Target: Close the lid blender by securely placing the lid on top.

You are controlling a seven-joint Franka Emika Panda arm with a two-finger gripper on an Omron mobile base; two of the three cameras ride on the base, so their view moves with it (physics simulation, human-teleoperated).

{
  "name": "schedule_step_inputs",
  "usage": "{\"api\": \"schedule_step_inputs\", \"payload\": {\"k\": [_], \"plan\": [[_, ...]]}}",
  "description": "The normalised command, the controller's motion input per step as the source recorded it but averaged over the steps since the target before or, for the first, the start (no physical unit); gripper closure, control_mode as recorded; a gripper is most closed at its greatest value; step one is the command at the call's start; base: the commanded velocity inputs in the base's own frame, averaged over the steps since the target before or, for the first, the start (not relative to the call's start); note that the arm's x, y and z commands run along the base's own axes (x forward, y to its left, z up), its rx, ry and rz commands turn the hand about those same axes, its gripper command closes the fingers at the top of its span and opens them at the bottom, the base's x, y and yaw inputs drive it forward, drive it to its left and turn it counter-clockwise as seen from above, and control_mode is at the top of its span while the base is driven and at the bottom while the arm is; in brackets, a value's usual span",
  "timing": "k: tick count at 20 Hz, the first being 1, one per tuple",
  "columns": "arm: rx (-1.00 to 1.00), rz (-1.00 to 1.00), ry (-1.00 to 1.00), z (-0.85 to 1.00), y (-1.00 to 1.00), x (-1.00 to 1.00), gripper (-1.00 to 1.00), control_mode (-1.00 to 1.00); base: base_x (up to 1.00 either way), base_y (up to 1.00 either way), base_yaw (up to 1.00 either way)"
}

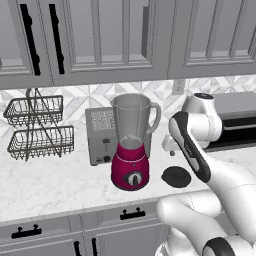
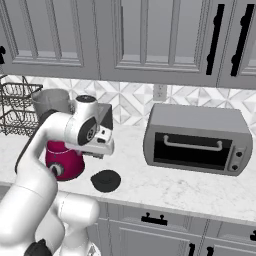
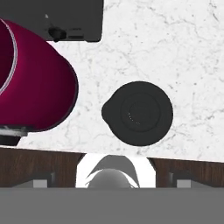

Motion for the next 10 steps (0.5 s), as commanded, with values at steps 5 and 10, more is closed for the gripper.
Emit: {"api": "schedule_step_inputs", "payload": {"k": [5,10], "plan": [[0.0,0.0,0.02,-0.44,-0.06,0.03,-1.0,-1.0,0.0,0.0,0.0],[0.01,0.0,0.03,-0.43,-0.33,0.0,-1.0,-1.0,0.0,0.0,0.0]]}}
